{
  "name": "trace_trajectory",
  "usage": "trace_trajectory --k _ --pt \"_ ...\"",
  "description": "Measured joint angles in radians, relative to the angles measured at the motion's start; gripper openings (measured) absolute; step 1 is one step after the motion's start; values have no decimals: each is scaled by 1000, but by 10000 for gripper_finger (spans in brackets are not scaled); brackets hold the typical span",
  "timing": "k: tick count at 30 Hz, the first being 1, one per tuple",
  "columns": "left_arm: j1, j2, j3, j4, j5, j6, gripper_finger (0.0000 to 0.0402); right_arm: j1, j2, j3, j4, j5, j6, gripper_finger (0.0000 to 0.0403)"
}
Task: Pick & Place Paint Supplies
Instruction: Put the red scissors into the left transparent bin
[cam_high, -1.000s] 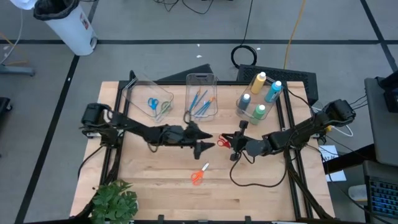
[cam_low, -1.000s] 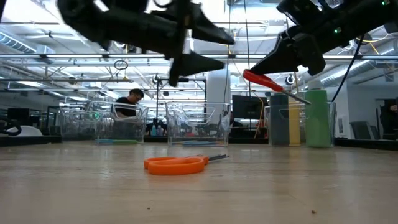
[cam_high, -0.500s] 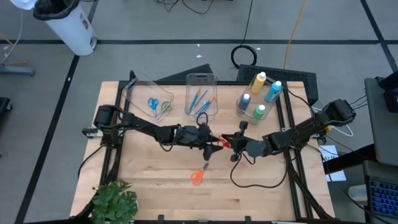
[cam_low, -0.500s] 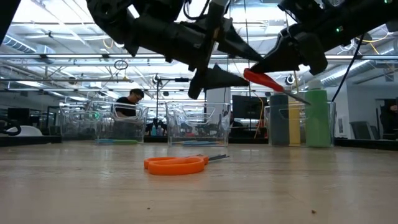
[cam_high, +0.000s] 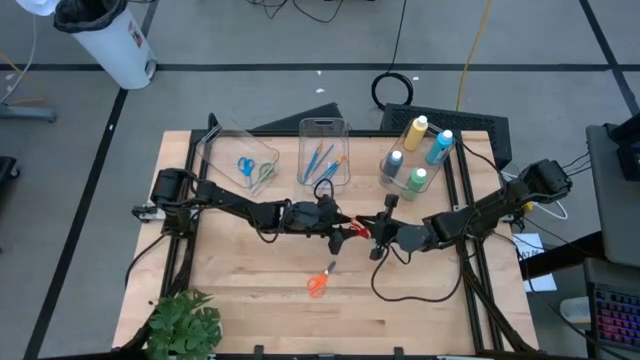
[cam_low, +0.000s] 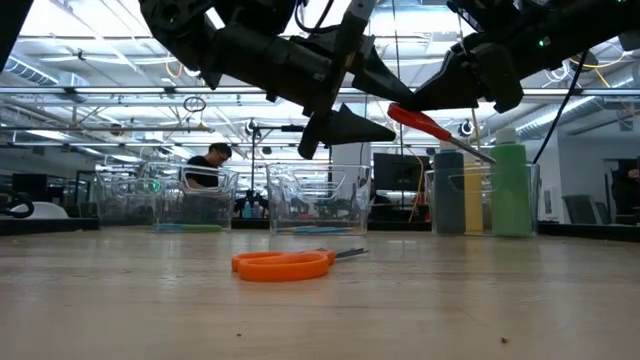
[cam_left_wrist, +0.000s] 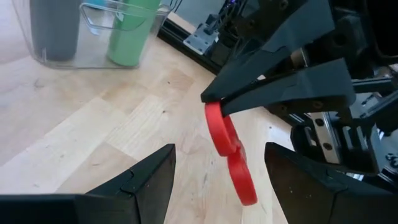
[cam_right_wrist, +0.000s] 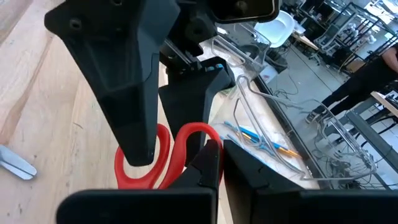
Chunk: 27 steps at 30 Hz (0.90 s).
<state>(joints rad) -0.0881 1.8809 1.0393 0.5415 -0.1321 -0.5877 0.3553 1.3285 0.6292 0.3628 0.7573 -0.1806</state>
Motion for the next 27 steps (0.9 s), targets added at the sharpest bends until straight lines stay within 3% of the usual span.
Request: trace_trajectory --k 11,16,27 --pt "7 0 -1 1 2 -52 253 0 0 0 0 -1 0 0" --pt "15 0 -1 0 79 -93 253 0 0 0 0 -2 0 0" --pt "14 0 -1 0 72 -104 253 0 0 0 0 -3 3 0"
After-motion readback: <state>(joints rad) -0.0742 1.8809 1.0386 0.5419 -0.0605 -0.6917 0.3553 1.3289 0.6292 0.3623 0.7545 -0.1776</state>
